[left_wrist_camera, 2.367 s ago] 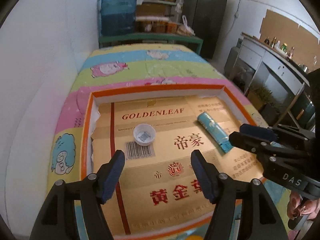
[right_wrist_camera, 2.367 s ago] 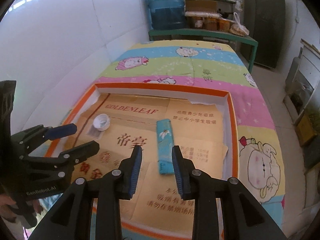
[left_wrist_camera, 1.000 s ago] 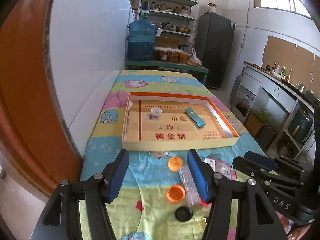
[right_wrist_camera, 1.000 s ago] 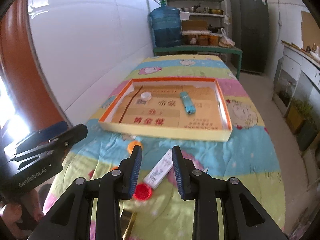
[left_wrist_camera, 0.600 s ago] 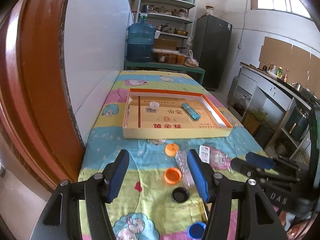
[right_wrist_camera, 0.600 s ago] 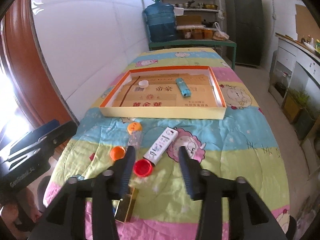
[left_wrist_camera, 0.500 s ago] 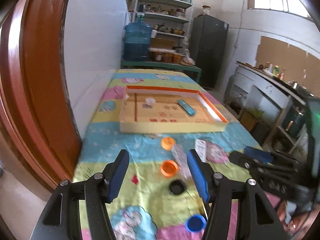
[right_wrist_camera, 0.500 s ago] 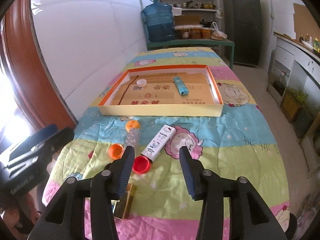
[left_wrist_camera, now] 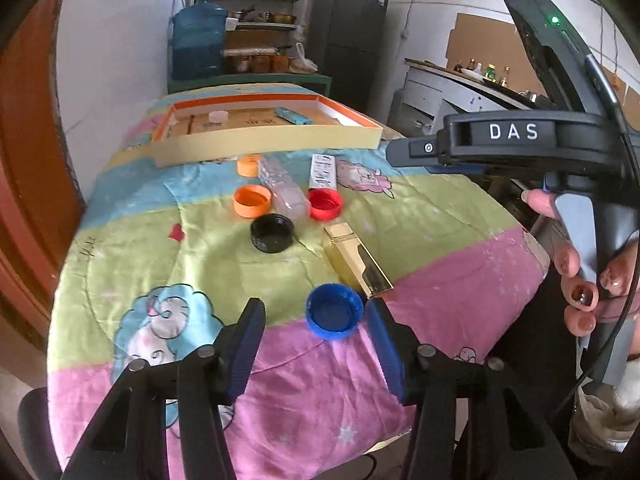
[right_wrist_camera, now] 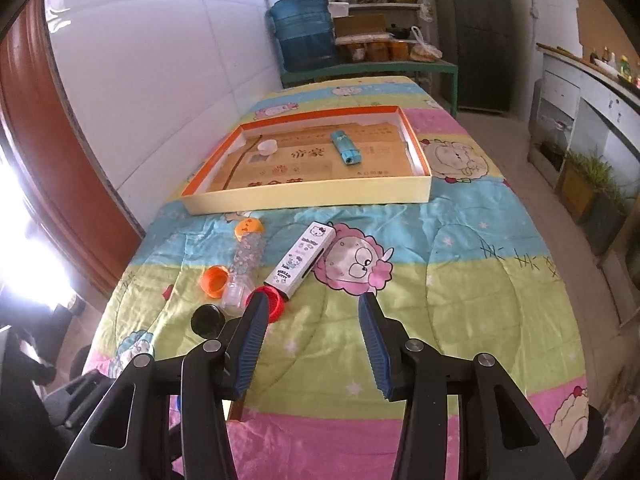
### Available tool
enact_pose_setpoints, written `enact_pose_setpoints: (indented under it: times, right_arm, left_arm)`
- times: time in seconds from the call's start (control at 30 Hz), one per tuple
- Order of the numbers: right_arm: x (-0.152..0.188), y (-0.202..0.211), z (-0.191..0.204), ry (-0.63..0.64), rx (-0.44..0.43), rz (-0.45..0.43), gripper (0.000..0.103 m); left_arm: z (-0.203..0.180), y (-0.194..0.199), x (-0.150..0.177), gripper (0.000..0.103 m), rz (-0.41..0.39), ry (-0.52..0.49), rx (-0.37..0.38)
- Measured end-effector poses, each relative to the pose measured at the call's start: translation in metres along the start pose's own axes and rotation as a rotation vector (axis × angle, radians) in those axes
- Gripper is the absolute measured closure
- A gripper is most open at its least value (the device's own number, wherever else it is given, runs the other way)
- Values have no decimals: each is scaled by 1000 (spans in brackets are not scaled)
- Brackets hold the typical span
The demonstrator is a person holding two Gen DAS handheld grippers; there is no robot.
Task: Organize rigid objects
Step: 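Lower the left tool onto the blue bottle cap and grasp it, then grasp the gold rectangular lighter with the right tool while the left holds the blue cap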
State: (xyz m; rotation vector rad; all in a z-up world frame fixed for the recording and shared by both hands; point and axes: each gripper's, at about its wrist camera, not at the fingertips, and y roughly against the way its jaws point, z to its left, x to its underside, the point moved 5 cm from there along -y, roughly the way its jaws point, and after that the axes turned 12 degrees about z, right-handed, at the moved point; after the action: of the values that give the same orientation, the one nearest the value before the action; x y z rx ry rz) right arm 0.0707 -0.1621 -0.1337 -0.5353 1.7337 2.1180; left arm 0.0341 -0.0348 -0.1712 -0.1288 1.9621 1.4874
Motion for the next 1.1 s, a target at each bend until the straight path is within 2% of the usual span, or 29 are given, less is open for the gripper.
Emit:
enact_pose_setpoints:
  times: [0.13, 0.23, 0.27, 0.37, 0.53, 0.7, 0.83, 1.0, 1.07, 1.1]
  right_arm:
    - [1, -1, -4, -14, -4, 8, 55]
    - [4, -2, -4, -12, -2, 16, 55]
    - [5, -4, -4, -9, -3, 20, 55]
    - [8, -8, 0, 0, -12, 35, 55]
    - [15, -14, 10, 6, -44, 61, 55]
    - [29, -24, 38, 10, -105, 92, 55]
    - [38, -40, 59, 25, -61, 114, 55]
    - [41, -50, 67, 45, -4, 109, 55]
    - [43, -51, 68, 70, 29, 111, 64]
    - [43, -51, 68, 76, 30, 111, 75]
  left_arm:
    - [-2, -9, -1, 50, -5, -35, -3]
    - [0, -10, -3, 71, -18, -52, -14]
    - [2, -11, -3, 73, -20, -48, -19]
    - [6, -8, -3, 73, -30, -24, 13]
    - [19, 2, 0, 73, -48, 28, 2]
    - [43, 25, -2, 73, -92, 127, -69]
    - [59, 39, -6, 73, -129, 176, -112]
    - [66, 44, -7, 73, -139, 198, -106]
    - [65, 43, -7, 73, -136, 198, -99]
    - [64, 43, -8, 73, -134, 196, -97]
